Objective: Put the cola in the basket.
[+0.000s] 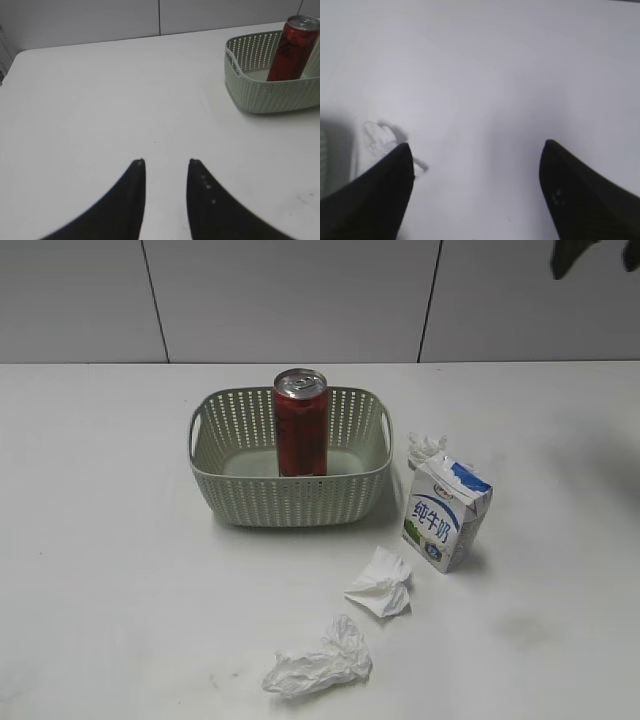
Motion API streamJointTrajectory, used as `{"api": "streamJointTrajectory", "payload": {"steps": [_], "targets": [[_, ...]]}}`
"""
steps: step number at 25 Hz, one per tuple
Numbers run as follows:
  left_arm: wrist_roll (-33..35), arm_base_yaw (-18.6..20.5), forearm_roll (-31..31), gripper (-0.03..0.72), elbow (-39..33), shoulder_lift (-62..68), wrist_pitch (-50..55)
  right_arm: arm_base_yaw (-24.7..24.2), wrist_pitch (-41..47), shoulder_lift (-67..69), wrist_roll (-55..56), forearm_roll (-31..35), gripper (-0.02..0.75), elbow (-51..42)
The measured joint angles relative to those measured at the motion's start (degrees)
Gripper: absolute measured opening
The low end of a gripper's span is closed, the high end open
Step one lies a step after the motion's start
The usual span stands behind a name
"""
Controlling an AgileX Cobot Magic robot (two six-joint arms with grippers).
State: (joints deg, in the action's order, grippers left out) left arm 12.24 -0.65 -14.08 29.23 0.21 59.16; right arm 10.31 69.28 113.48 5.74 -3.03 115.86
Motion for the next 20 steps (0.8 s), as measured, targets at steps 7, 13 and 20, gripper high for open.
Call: {"api": "streamJointTrajectory", "payload": {"steps": [7,13,20], "targets": [[0.0,0.0,0.0,0.229,0.0,0.0,0.0,-6.46,0.11,-11.81,0.02,-0.23,0.59,-13.09],[0.0,0.0,0.0,0.229,0.0,0.0,0.0,-6.52,0.11,-23.34,-2.15,3.03,0.589,-26.16],[0.0,0.0,0.0,0.229,0.0,0.0,0.0,-6.52,0.05,-37.59,-4.3,5.28,0.587,-46.77]]}}
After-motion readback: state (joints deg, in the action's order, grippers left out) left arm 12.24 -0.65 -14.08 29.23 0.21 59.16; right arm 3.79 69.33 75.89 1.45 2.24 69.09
